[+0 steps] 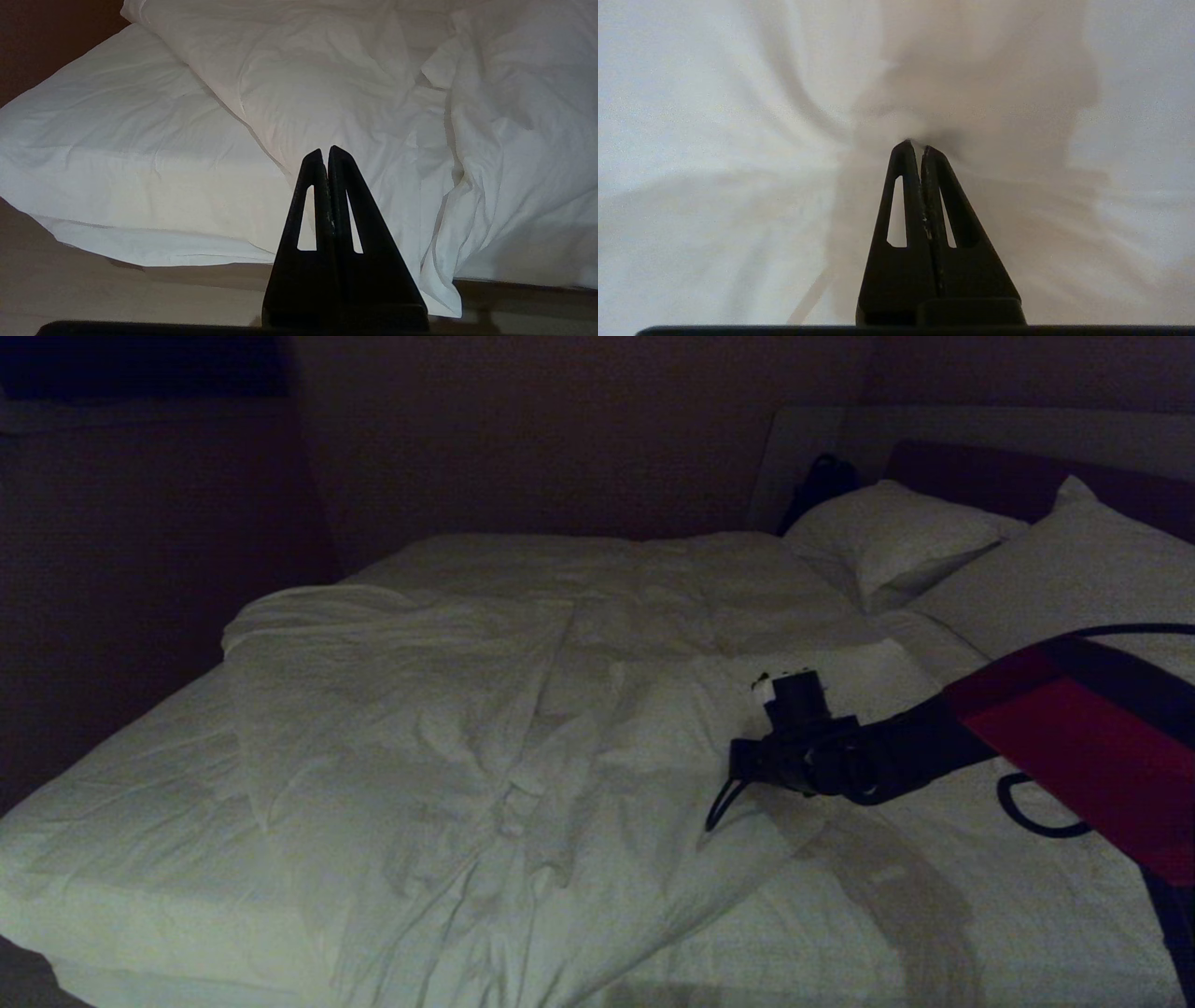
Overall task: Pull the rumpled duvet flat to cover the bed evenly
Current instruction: Hold the folded corner of the quilt
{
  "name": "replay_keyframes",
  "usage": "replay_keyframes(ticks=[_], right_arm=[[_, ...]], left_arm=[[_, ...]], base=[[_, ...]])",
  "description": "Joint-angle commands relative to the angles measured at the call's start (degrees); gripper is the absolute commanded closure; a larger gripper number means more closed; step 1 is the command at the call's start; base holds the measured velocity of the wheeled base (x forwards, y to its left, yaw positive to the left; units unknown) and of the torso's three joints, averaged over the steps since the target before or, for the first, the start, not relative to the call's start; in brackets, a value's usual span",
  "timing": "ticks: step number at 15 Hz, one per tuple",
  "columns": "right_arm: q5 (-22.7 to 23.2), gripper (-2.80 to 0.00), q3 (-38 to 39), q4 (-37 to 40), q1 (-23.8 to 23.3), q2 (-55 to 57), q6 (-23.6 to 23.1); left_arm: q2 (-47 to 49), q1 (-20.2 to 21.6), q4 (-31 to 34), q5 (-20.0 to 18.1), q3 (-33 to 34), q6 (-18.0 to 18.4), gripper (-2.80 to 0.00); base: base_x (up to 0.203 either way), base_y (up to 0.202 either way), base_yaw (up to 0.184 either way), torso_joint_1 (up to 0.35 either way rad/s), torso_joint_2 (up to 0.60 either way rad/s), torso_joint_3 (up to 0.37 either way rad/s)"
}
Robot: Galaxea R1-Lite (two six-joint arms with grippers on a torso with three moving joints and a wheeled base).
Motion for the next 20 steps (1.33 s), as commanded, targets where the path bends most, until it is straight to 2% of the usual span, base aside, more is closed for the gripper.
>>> replay_keyframes(ticks=[1,4,11,14,20], right_arm=[[-0.56,0.0,2.52,3.16,-0.95,-7.5,0.16],[-1.15,0.0,8.16,6.7,-4.18,-12.95,0.66],[-0.66,0.0,18.04,6.28,-7.92,-19.82,1.06],[-0.37,0.0,15.36,5.32,-6.27,-18.04,0.95],[-0.51,0.0,5.05,1.53,1.26,-8.31,0.37]], left_arm=[[0.02,0.02,-0.01,0.01,0.02,0.0,0.0],[0.02,0.02,-0.01,0.01,0.02,0.0,0.0],[0.02,0.02,-0.01,0.01,0.02,0.0,0.0],[0.02,0.02,-0.01,0.01,0.02,0.0,0.0],[0.02,0.02,-0.01,0.03,-0.03,0.0,0.0]], base=[[0.0,0.0,0.0,0.0,0.0,0.0],[0.0,0.0,0.0,0.0,0.0,0.0],[0.0,0.0,0.0,0.0,0.0,0.0],[0.0,0.0,0.0,0.0,0.0,0.0],[0.0,0.0,0.0,0.0,0.0,0.0]])
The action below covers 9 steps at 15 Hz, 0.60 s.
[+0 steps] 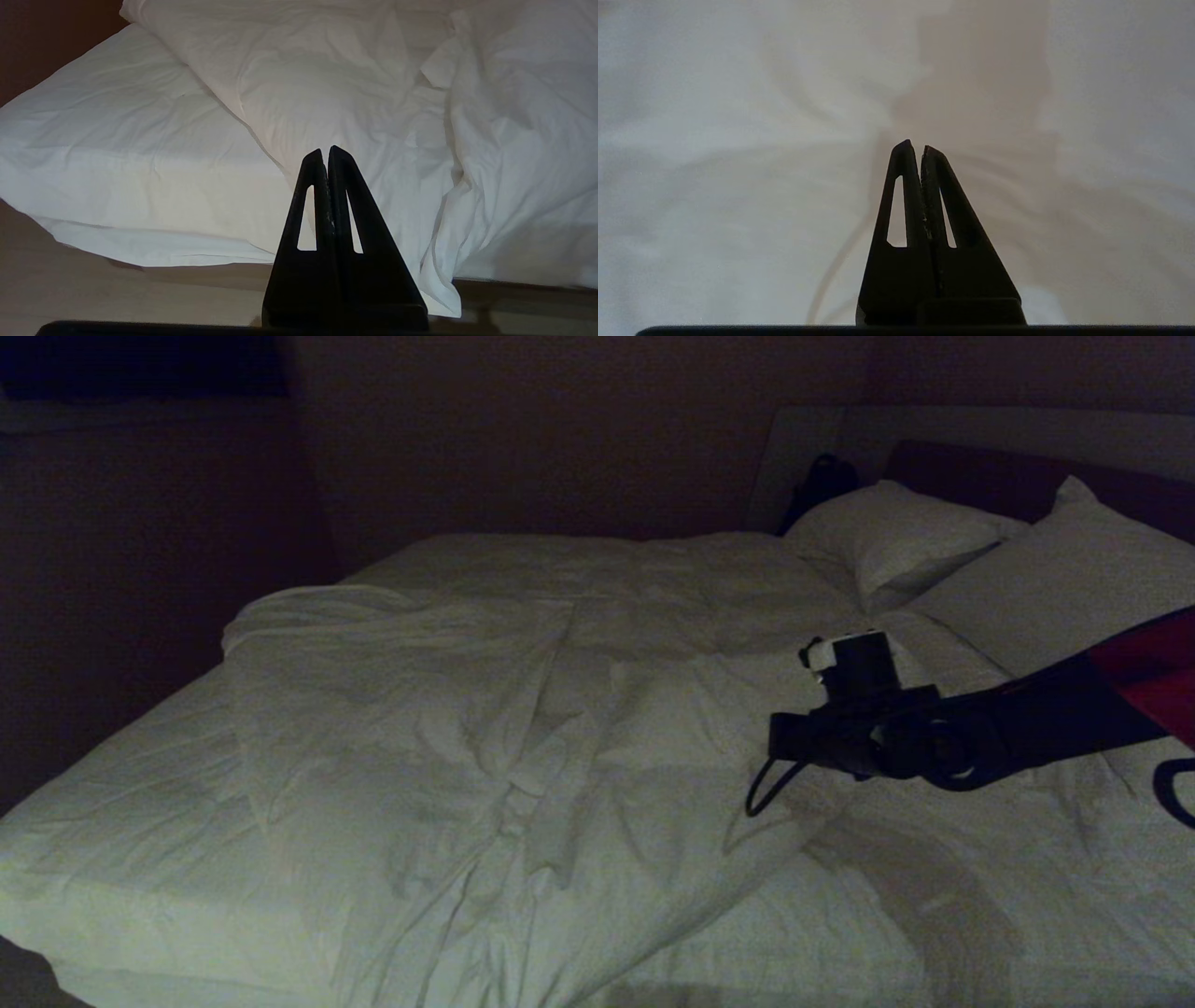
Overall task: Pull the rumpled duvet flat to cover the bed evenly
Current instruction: Hold the folded corner of the quilt
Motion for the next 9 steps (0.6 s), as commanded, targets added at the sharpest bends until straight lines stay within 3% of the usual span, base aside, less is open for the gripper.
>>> replay_keyframes(ticks=[1,9], right_arm=[[-0.23,0.0,-3.68,-0.7,2.46,4.77,-0.08],[-0.07,0.0,-7.39,-6.36,6.12,9.9,-4.22]], left_arm=[[0.02,0.02,-0.01,-0.02,0.0,0.0,0.0],[0.02,0.02,-0.01,-0.02,0.0,0.0,0.0]], base=[[0.0,0.0,0.0,0.0,0.0,0.0],[0.0,0.0,0.0,0.0,0.0,0.0]])
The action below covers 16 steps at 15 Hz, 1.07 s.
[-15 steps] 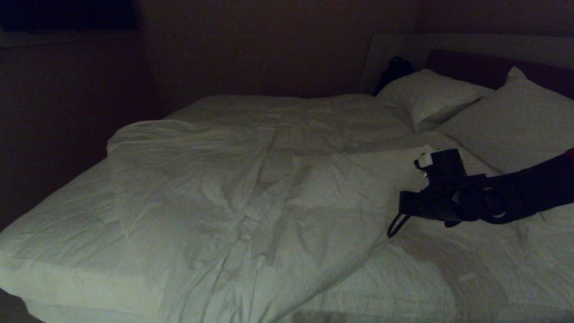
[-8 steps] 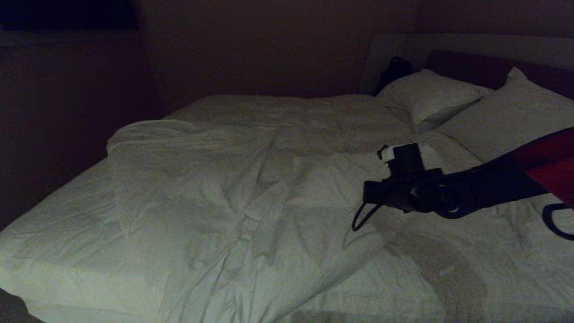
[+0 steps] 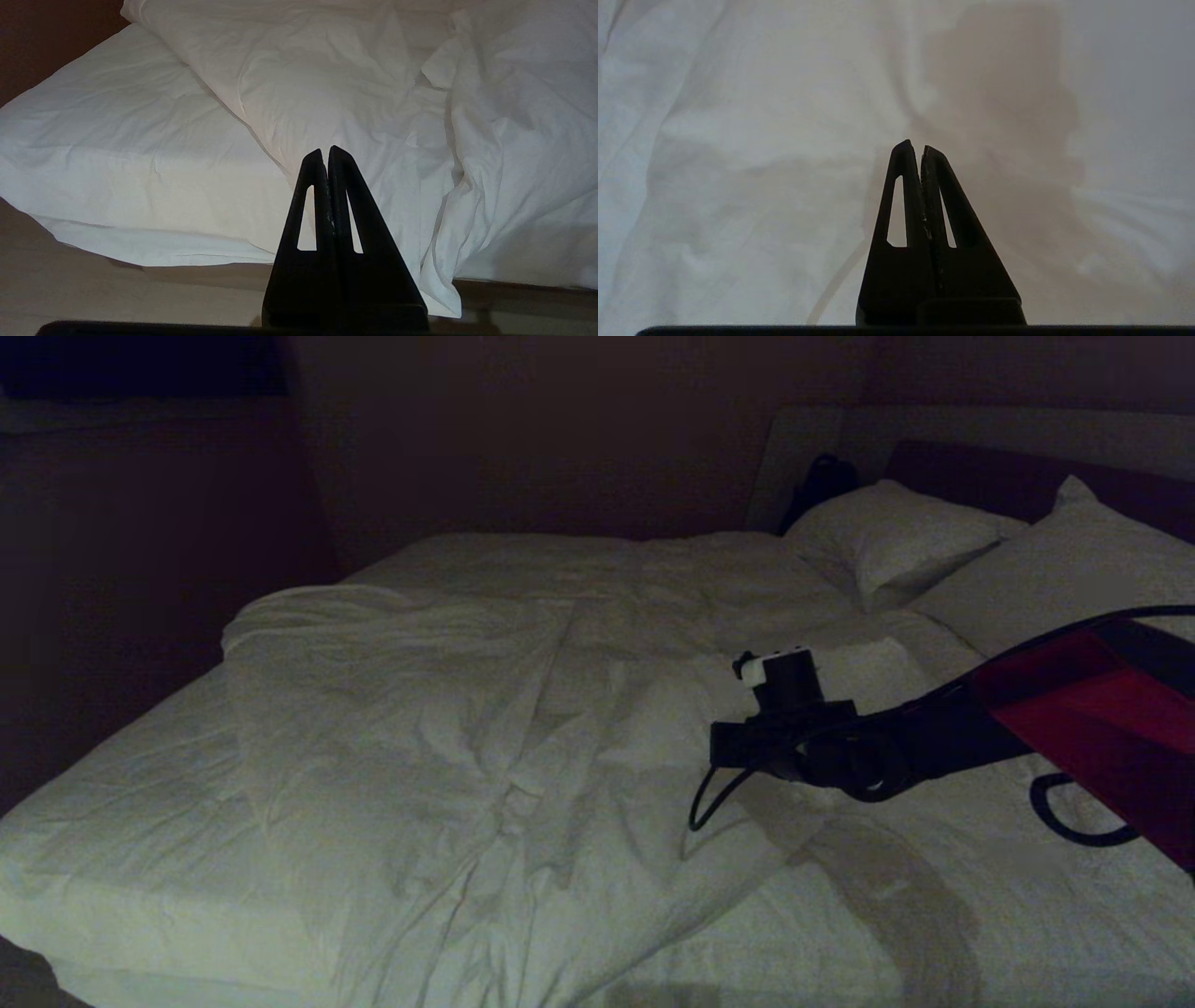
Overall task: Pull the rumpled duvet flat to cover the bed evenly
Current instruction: Hold the folded corner of the quilt
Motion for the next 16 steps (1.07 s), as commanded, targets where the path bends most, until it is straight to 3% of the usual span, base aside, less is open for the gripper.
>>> replay_keyframes(ticks=[1,3,4,9,16], right_arm=[[-0.08,0.0,-1.06,-2.63,1.04,2.36,-2.19],[-0.17,0.0,-3.19,-2.65,2.17,3.28,-3.89],[-0.17,-2.8,-4.1,-2.65,2.76,3.28,-4.35],[-0.26,-2.8,-4.55,-2.74,3.63,4.7,-5.79],[-0.17,-2.8,-7.36,-2.43,2.59,16.34,-5.5]], left_arm=[[0.02,0.02,-0.01,0.01,0.0,0.02,0.0],[0.02,0.02,-0.01,0.01,0.0,0.02,0.0],[0.02,0.02,-0.01,0.01,0.0,0.02,0.0],[0.02,0.02,-0.01,0.01,0.0,0.02,0.0],[0.02,0.02,-0.01,0.09,0.0,0.02,0.0]], base=[[0.0,0.0,0.0,0.0,0.0,0.0],[0.0,0.0,0.0,0.0,0.0,0.0],[0.0,0.0,0.0,0.0,0.0,0.0],[0.0,0.0,0.0,0.0,0.0,0.0],[0.0,0.0,0.0,0.0,0.0,0.0]])
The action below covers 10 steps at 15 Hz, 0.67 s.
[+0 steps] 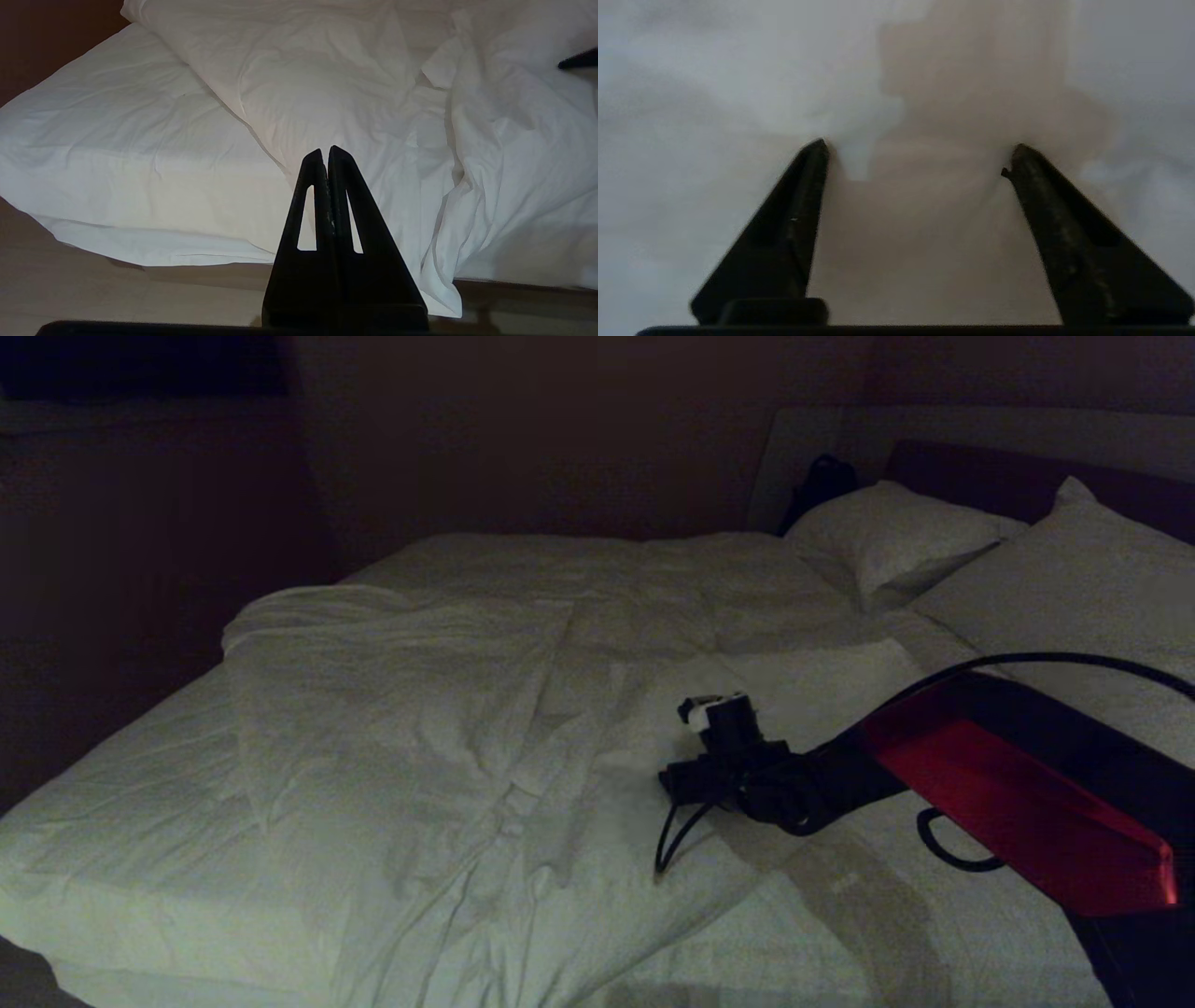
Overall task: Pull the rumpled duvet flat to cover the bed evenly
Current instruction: Hold the folded corner of the quilt
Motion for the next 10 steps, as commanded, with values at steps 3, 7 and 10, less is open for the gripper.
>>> replay_keyframes(ticks=[3,7,10], right_arm=[[-0.2,-2.8,-2.8,1.32,-0.6,7.11,-0.07],[-0.06,-2.8,-5.13,5.28,-0.94,9.26,0.21],[-0.06,-2.8,-5.07,5.48,-0.95,9.26,0.23]], left_arm=[[0.02,0.02,-0.01,-0.07,0.0,-0.01,0.0],[0.02,0.02,-0.01,0.0,0.0,-0.01,0.0],[0.02,0.02,-0.01,-0.07,0.0,-0.01,0.0]], base=[[0.0,0.0,0.0,0.0,0.0,0.0],[0.0,0.0,0.0,0.0,0.0,0.0],[0.0,0.0,0.0,0.0,0.0,0.0]])
